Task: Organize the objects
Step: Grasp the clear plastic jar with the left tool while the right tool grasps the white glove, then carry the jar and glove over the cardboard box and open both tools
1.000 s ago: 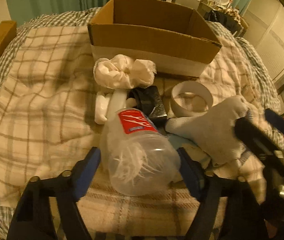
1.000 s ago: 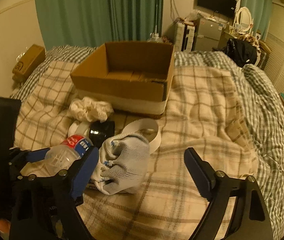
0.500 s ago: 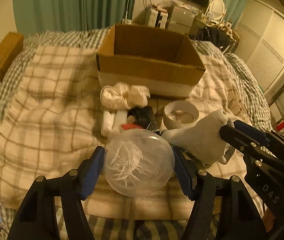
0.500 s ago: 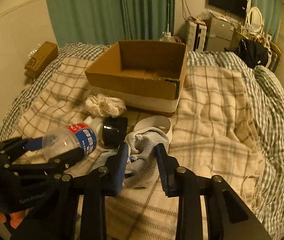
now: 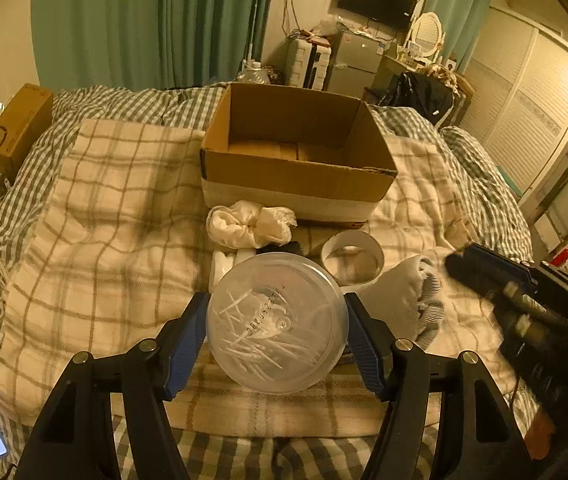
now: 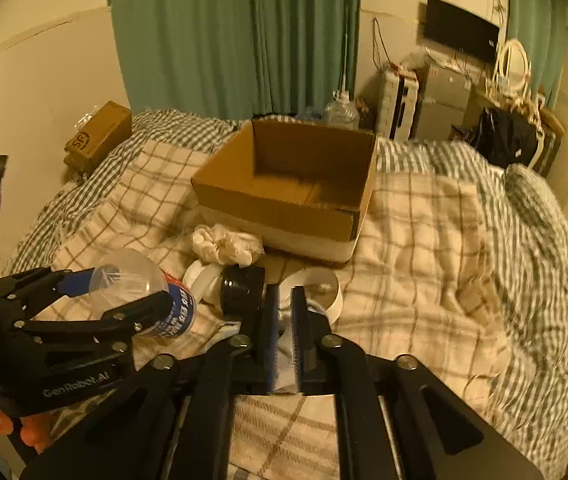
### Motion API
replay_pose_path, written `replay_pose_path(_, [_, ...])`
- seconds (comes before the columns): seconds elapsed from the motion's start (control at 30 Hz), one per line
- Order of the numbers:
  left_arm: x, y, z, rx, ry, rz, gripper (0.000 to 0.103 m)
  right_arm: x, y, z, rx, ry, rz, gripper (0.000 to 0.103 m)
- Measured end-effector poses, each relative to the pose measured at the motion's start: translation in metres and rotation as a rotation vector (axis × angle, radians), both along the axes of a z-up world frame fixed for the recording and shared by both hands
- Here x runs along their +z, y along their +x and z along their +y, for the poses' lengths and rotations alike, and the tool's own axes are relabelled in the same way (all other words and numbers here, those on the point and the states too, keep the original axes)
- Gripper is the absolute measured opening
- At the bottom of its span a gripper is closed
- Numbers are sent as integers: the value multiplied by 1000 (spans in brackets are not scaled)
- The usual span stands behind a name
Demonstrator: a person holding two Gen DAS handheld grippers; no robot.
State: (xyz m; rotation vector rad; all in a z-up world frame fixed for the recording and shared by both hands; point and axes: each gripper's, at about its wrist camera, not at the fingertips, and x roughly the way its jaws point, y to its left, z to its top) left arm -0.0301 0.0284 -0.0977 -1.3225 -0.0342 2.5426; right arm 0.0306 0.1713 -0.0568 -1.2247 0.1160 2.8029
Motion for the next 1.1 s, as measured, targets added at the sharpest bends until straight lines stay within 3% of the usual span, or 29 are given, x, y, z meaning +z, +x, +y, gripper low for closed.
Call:
replay_pose_path(0.03, [-1, 0, -2, 4, 3, -2, 68, -5, -2, 1, -7, -10, -15, 68])
replay_pose_path(0.1, [-2, -2, -8, 18, 4, -1, 68, -12, -2, 2, -31, -13, -11, 75])
replay_pose_path(0.43, [-5, -12, -31, 71, 3, -2, 68, -66, -24, 5, -13, -74, -190, 75])
replay_pose_path(0.47, [-5, -12, -32, 71, 4, -1, 68, -69, -26, 5, -15, -72, -207, 72])
replay_pose_path(0.5, [-5, -12, -32, 70, 5, -1, 68, -72, -27, 5, -14, -70, -219, 58])
replay_pose_path(0.57, [-3, -14, -31, 64, 13, -2, 68, -71, -27, 5, -19, -47, -220, 52])
replay_pose_path(0.67, [6, -20, -31, 51, 34, 6, 68, -55, -25, 6, -9, -19, -174, 47])
replay_pose_path(0.87, [43, -47, -20, 17, 52, 88, 68, 13, -35, 20, -13, 26, 1, 45])
replay_pose_path(0.97, [63, -75, -7, 0, 48, 137, 68, 48, -57, 28, -2, 42, 89, 45])
replay_pose_path(1.1, [74, -119, 13, -16, 22, 205, 68, 67, -96, 39, 1, 56, 145, 44])
